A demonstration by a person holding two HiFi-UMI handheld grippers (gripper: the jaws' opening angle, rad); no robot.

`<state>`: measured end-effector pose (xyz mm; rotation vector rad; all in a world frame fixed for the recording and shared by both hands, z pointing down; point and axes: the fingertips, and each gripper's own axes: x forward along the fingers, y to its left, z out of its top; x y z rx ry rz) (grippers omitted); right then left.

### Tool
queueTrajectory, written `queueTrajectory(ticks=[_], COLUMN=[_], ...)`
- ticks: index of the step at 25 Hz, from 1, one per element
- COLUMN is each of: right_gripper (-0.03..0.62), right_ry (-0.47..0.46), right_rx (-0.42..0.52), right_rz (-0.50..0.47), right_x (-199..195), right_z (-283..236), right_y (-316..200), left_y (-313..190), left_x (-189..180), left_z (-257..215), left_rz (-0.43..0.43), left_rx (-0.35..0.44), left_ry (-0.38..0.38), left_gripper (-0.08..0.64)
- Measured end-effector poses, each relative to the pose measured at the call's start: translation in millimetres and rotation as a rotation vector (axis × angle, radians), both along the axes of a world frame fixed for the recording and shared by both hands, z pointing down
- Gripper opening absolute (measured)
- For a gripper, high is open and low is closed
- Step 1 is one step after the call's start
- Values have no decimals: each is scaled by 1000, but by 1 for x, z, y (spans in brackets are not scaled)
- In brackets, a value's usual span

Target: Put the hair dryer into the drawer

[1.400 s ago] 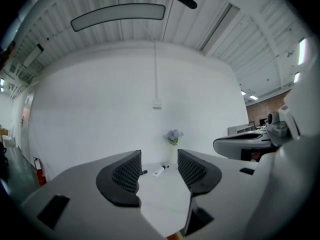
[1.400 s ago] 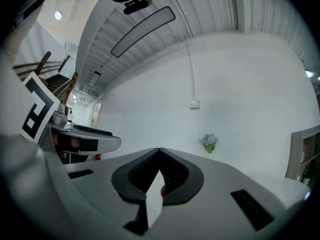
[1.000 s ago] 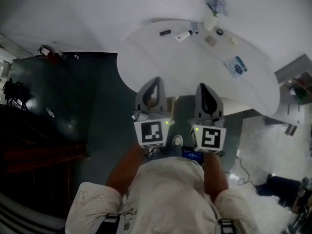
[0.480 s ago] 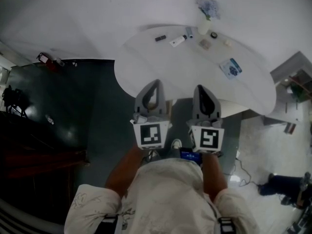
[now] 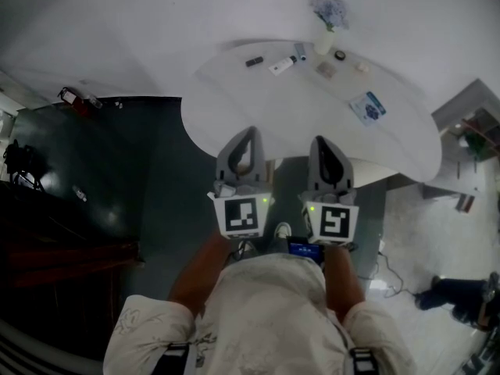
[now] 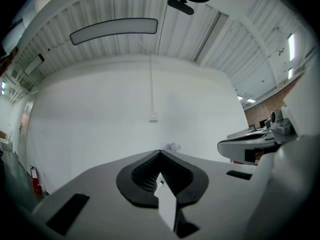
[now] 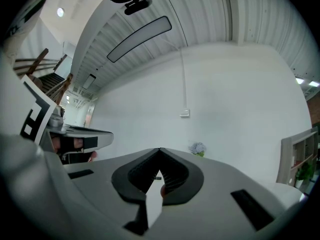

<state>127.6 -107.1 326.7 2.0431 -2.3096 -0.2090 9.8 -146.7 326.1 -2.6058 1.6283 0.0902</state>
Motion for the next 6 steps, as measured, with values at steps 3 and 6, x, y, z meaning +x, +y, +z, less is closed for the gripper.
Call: queueTrajectory(ticks=[3, 6], right_gripper=[3, 3], right_ry=[1, 0], right_rx=[-5, -8], right_rz=[2, -1], right_x=[0, -3], right_z=[2, 3], right_y=[0, -1], left_y=[0, -2], left_x=[0, -2], left_z=[2, 3], left_rz=[0, -4], left_rx=[-1, -1], left_ry=[5, 6], left_gripper=[1, 2])
